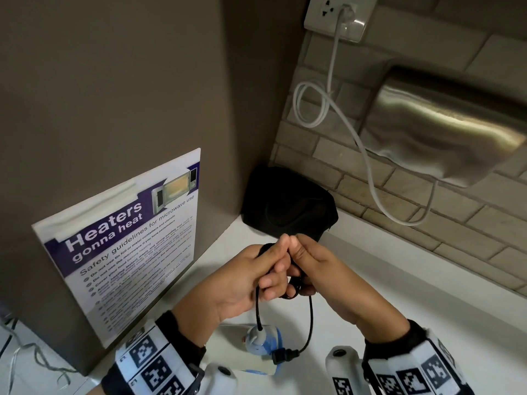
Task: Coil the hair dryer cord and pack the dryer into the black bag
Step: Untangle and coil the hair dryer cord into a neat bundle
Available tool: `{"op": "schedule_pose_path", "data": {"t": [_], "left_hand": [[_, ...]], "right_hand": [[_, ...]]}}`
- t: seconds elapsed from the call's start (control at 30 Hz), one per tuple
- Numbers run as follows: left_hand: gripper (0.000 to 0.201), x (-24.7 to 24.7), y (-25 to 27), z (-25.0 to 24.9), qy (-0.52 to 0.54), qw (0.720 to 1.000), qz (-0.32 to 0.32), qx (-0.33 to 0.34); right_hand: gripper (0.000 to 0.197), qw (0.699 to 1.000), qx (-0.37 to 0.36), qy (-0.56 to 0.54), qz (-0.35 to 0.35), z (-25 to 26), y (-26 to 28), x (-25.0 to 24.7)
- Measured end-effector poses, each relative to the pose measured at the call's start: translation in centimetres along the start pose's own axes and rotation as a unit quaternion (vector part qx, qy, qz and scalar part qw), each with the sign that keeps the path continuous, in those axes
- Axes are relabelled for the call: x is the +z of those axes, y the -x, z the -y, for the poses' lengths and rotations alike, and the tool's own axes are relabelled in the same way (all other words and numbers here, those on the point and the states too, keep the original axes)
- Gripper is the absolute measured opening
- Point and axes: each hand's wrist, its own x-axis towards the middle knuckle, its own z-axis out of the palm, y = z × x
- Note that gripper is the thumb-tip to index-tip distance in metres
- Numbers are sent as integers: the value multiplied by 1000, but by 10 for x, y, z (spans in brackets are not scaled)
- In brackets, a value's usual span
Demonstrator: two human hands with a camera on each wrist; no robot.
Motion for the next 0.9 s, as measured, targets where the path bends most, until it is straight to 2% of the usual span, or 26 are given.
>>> {"op": "schedule_pose_path", "data": {"t": [0.1,0.2,0.3,0.37,0.53,0.77,0.83,0.9], "left_hand": [[43,4,1,-1,69,997,-5,-15],[39,3,-1,2,168,985,40,-12],[39,2,-3,4,179,983,43,-5],[41,1,-3,3,143,989,25,-1],[43,-3,-1,0,27,1000,14,1],[23,-5,-9,11,39,999,-25,27],[25,-2,-8,16,-20,997,-59,52],[30,4,-8,20,-129,982,-105,84]], "right_hand": [[36,999,-1,-32,-2,1,1,-1],[35,999,9,-44,-14,0,0,-3],[36,999,21,-41,-25,-2,0,-3],[38,998,34,-54,-18,-1,1,-3],[40,992,62,-95,54,3,7,-11],[36,989,72,-119,-41,-8,-4,-14],[38,991,67,-100,-51,-9,-4,-12],[39,993,64,-82,-60,-6,-2,-10]]}}
